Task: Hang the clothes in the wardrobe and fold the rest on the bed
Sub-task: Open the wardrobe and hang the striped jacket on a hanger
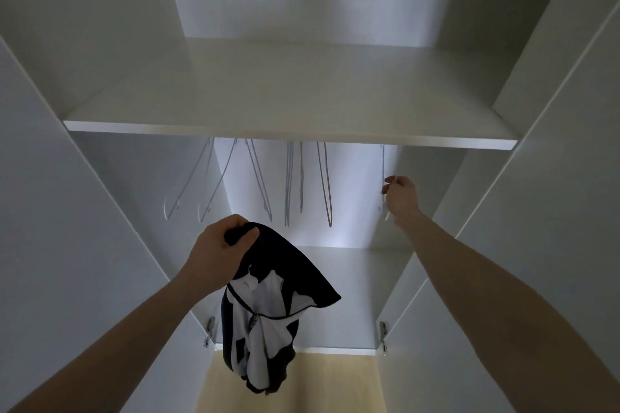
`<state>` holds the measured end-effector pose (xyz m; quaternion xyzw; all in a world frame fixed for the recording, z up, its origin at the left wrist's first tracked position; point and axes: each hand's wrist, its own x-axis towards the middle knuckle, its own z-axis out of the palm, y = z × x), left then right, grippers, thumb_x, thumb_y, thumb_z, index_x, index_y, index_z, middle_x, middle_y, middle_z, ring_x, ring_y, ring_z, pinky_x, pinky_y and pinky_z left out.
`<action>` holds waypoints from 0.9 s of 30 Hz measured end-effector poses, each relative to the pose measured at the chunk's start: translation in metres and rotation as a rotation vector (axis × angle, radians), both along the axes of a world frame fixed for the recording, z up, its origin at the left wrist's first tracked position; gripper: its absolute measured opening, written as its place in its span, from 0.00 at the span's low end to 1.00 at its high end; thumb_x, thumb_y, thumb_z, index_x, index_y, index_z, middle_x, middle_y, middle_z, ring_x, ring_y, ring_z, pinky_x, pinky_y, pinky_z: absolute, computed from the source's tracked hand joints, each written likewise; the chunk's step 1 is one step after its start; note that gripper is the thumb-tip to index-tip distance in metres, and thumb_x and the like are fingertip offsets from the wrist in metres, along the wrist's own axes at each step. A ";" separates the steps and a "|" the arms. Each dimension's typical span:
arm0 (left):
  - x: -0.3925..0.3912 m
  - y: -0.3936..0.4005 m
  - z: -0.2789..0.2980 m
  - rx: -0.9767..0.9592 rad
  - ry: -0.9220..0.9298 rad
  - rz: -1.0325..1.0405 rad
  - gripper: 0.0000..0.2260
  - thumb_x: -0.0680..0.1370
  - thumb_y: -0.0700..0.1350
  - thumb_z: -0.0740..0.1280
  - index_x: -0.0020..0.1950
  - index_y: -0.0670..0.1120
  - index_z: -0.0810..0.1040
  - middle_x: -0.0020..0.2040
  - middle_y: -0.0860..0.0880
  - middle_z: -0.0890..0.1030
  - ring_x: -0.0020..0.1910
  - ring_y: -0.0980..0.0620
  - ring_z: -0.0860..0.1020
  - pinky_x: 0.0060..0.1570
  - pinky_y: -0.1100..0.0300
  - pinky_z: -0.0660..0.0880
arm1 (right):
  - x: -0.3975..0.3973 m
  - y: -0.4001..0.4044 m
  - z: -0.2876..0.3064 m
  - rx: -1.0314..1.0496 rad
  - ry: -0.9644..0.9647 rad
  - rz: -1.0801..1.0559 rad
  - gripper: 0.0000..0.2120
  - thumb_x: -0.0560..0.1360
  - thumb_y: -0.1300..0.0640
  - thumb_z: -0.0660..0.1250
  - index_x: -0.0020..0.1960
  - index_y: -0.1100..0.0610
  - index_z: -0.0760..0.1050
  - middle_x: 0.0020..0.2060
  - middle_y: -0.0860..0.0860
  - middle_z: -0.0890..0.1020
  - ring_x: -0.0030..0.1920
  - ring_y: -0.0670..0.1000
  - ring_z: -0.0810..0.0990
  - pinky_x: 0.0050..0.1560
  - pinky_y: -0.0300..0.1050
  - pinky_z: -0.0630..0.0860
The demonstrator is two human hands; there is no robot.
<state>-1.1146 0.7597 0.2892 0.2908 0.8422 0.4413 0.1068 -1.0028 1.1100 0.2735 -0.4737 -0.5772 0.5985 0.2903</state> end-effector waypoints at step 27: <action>0.069 -0.188 -0.013 0.101 0.320 -0.185 0.03 0.83 0.46 0.67 0.51 0.51 0.81 0.41 0.56 0.81 0.38 0.61 0.78 0.39 0.65 0.73 | 0.365 -0.380 0.006 0.475 -0.315 0.012 0.28 0.81 0.42 0.66 0.32 0.53 0.58 0.26 0.47 0.60 0.27 0.46 0.60 0.35 0.47 0.57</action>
